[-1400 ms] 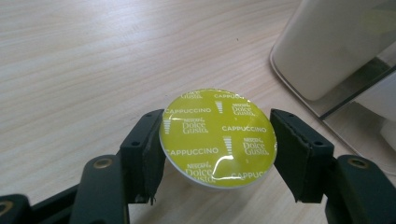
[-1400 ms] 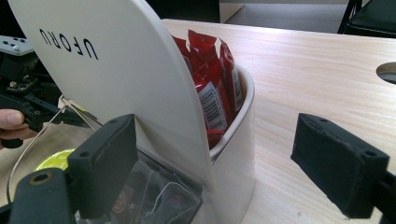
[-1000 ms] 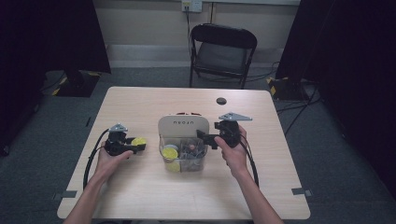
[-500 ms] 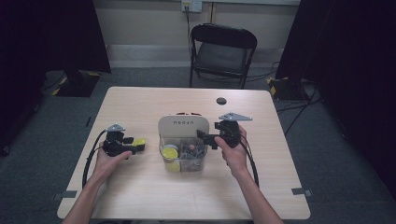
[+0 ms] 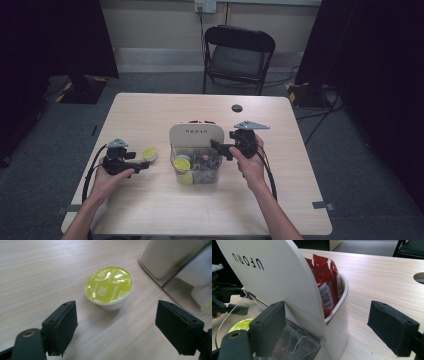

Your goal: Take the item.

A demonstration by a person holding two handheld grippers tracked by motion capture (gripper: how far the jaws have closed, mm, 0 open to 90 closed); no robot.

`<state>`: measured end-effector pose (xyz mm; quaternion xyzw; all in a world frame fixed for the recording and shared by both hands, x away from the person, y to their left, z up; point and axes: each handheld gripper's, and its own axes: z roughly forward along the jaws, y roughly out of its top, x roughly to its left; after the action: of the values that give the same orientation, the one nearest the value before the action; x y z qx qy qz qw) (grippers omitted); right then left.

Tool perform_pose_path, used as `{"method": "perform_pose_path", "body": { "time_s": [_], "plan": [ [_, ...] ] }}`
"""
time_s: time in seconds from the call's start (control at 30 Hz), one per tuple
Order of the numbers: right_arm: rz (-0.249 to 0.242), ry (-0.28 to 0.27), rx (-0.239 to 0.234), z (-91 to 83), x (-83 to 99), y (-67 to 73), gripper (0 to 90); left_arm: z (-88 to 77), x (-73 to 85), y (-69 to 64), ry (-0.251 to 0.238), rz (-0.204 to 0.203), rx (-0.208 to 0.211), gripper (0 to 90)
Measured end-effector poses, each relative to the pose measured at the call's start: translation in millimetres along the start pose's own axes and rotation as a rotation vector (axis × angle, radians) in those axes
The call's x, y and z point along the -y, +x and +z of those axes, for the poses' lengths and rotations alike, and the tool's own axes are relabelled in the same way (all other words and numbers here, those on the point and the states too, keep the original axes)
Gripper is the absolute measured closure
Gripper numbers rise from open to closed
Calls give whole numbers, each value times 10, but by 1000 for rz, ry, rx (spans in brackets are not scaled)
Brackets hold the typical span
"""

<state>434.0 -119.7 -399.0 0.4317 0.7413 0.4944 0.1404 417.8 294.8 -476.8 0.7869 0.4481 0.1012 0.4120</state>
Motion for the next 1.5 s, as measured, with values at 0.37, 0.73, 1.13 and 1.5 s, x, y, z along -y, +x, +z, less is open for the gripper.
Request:
{"method": "perform_pose_path", "body": {
  "time_s": [0.37,0.73,1.13,1.5],
  "plan": [
    [-1,9,-3,7,-2,0,144,-71,184,-82,64,37,-9,176],
    [-25,4,-1,-6,-30,56,147,24,294,-202,75,143,-61,168],
    [-34,-13,5,-65,-135,85,175,55,372,-270,30,183,-112,142],
    [-49,-43,-57,-62,-207,165,394,55,372,-270,30,183,-112,142]
  ]
}}
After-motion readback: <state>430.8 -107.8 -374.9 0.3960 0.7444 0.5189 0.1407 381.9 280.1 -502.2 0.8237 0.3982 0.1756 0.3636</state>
